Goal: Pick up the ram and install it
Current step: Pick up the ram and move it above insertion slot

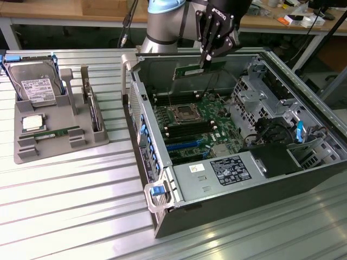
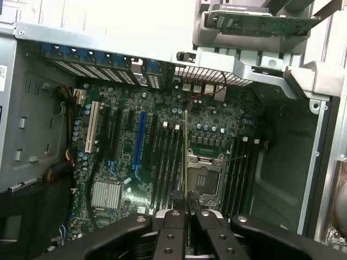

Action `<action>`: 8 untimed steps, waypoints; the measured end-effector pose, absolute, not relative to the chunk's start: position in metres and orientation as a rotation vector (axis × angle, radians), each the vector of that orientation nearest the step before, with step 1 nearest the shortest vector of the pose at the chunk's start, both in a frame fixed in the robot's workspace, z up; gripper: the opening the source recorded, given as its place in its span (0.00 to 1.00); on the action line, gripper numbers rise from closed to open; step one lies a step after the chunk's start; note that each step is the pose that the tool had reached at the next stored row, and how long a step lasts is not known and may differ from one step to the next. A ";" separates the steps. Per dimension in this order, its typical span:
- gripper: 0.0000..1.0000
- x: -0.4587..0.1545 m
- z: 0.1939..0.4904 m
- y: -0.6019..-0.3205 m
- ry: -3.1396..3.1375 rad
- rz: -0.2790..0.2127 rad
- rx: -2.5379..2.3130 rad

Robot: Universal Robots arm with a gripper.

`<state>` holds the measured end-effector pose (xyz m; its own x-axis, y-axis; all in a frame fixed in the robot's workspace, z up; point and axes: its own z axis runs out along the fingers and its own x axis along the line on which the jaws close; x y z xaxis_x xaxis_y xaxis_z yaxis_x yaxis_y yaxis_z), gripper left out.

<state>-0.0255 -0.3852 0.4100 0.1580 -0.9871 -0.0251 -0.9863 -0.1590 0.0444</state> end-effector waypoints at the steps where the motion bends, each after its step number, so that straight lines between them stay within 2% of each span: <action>1: 0.13 -0.022 0.410 -0.385 -2.026 -0.075 2.377; 8: 0.13 -0.012 0.409 -0.385 -2.194 -0.075 2.226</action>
<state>-0.0121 -0.3852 0.4087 0.0142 -0.9996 -0.0234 -0.9989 -0.0152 0.0446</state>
